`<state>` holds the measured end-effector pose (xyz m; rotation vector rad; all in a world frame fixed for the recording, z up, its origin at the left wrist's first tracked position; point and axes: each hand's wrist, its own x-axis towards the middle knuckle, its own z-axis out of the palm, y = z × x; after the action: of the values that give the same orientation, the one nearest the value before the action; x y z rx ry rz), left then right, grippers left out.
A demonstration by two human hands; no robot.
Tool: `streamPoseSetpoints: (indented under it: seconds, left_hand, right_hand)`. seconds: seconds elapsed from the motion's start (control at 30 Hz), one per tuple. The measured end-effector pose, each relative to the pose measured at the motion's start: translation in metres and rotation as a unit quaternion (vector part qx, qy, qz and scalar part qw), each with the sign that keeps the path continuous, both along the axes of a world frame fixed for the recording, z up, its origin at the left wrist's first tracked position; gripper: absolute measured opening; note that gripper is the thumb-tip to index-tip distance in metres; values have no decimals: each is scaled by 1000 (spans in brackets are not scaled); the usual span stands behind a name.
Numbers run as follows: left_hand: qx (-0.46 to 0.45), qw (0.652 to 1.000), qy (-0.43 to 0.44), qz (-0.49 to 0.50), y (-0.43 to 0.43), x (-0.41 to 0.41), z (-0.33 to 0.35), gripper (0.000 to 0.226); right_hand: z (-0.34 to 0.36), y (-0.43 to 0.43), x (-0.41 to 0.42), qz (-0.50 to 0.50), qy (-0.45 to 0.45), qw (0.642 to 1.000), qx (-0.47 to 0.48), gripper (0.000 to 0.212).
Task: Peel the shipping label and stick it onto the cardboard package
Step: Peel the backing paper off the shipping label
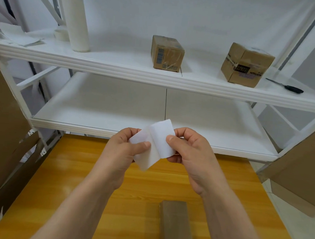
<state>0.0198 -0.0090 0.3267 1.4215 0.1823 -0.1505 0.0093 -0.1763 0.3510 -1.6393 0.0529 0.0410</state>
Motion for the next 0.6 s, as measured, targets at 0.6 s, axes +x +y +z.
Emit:
streamPoseSetpoints:
  seconds: [0.6]
  left_hand:
    - [397,908,-122,53,-6,3,16,30]
  right_hand:
    - [1,-6,7,21,-9,999,-26,7]
